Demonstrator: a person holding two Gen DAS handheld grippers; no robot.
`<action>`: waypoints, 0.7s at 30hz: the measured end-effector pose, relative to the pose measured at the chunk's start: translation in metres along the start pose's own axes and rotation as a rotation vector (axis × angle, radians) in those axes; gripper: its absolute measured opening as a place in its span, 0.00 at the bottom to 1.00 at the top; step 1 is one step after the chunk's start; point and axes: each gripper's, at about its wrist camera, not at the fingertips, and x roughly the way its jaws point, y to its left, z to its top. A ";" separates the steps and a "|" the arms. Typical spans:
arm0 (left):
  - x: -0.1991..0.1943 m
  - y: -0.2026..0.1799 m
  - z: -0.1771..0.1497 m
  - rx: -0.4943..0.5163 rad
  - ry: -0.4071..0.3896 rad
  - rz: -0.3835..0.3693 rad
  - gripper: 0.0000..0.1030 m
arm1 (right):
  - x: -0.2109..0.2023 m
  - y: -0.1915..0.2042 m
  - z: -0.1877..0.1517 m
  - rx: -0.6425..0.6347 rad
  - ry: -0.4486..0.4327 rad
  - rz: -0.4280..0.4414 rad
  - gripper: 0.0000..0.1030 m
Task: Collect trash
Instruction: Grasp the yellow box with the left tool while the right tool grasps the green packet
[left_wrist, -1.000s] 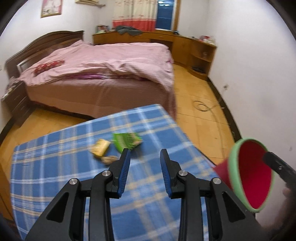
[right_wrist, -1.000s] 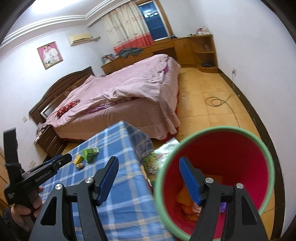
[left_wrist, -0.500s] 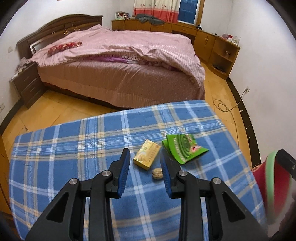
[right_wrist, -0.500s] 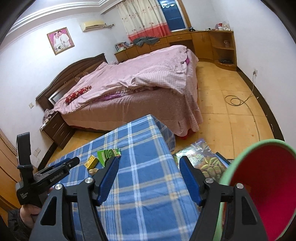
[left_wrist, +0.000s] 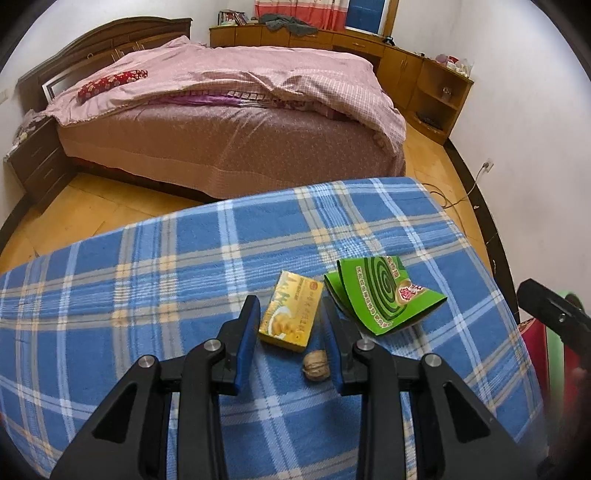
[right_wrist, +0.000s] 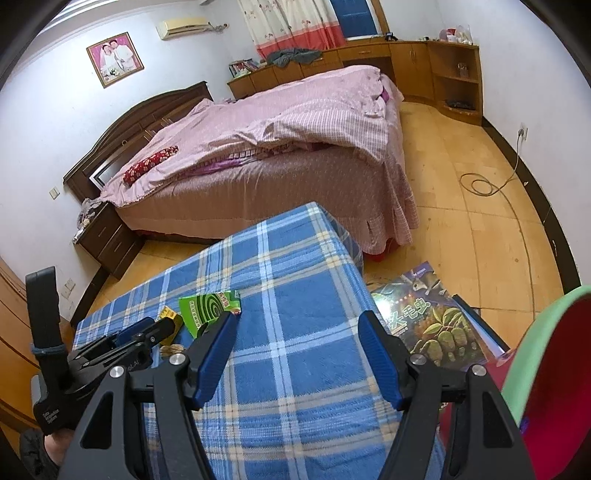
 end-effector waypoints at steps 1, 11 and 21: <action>0.001 0.000 -0.001 -0.003 0.003 0.000 0.32 | 0.001 0.000 0.000 -0.001 0.003 -0.003 0.69; -0.013 0.012 -0.009 -0.061 -0.054 0.012 0.30 | 0.009 0.008 -0.001 -0.018 0.023 -0.008 0.69; -0.041 0.046 -0.023 -0.190 -0.118 0.085 0.30 | 0.026 0.036 -0.007 -0.045 0.065 0.010 0.69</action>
